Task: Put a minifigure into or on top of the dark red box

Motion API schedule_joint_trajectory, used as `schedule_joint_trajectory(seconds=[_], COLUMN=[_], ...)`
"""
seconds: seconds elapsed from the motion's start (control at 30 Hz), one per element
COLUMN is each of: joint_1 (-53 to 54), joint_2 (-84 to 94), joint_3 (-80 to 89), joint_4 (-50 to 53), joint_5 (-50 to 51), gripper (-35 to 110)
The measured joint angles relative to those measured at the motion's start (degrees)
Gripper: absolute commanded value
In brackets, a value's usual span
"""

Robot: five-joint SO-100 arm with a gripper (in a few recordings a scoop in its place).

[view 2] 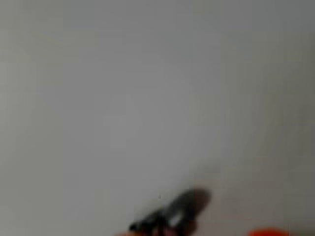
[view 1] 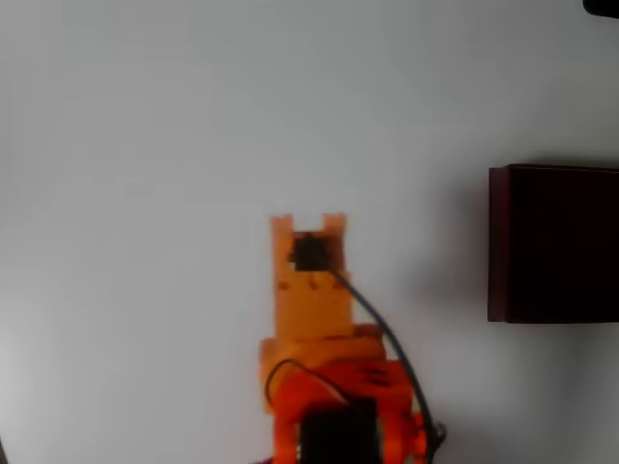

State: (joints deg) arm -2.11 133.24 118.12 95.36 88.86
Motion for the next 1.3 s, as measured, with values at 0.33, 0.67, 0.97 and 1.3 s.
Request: schedule_joint_trajectory(seconds=[0.33,0.67,0.97,1.3], joint_1=[2.72,1.67,1.58,3.52], joint_2=[-23.91,-31.29,-30.94,-25.66], joint_3=[-1.67,1.58,6.33,14.68], joint_4=[7.65,6.59,-0.79,-4.57], joint_5=[16.7,24.43,25.05,26.28], gripper=[17,20,21,21])
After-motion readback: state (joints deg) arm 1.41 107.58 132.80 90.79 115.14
